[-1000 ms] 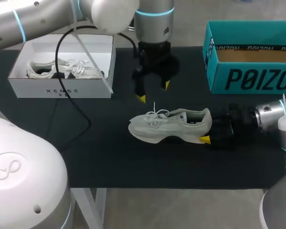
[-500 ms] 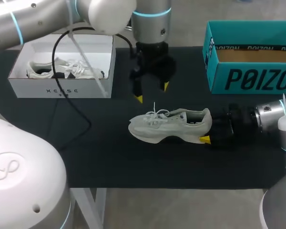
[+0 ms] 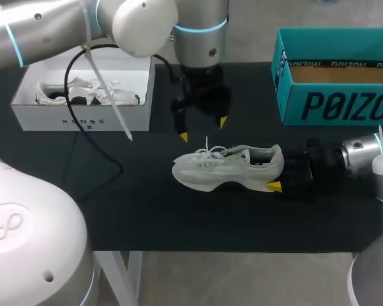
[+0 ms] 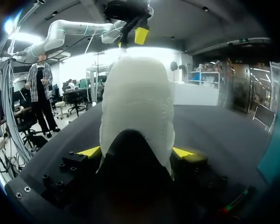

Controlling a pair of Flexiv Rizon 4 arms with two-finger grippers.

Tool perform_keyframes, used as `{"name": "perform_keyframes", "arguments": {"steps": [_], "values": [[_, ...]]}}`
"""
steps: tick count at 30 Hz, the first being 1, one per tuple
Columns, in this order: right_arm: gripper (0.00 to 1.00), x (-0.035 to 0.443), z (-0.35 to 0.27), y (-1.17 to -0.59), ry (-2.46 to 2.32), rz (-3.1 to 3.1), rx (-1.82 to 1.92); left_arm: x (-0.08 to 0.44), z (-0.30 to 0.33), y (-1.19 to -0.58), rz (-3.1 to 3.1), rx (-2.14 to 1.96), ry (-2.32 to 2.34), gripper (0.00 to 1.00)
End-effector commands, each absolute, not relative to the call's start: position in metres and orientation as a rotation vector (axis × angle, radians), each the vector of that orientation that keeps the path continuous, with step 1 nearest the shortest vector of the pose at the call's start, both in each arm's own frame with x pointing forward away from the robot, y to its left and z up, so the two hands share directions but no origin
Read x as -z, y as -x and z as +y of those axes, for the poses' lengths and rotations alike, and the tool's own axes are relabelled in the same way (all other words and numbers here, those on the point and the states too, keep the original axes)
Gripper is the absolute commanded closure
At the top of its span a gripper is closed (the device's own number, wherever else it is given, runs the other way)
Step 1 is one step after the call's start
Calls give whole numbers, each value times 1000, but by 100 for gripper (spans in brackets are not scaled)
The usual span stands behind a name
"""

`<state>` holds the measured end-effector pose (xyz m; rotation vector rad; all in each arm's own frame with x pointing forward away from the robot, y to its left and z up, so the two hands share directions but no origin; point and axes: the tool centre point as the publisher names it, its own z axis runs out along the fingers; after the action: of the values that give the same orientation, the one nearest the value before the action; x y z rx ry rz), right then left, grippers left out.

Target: Take the shoe out of the shoebox, open the shoe tongue, remove and reinsert the insole, then place the shoe into the shoebox

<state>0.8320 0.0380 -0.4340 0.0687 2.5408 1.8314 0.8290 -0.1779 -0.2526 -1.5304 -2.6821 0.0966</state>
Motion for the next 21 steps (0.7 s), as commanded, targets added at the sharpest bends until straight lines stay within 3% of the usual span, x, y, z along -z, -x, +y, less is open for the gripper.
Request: {"name": "perform_keyframes", "arguments": {"steps": [1,21], "values": [[100,437,41,-833,-70,2544,-1827,252,-185,-828,-2725,-11,1440,0],[100,437,41,-833,-70,2544,-1827,295,-220,-821,-2208,19,2210,0]]}}
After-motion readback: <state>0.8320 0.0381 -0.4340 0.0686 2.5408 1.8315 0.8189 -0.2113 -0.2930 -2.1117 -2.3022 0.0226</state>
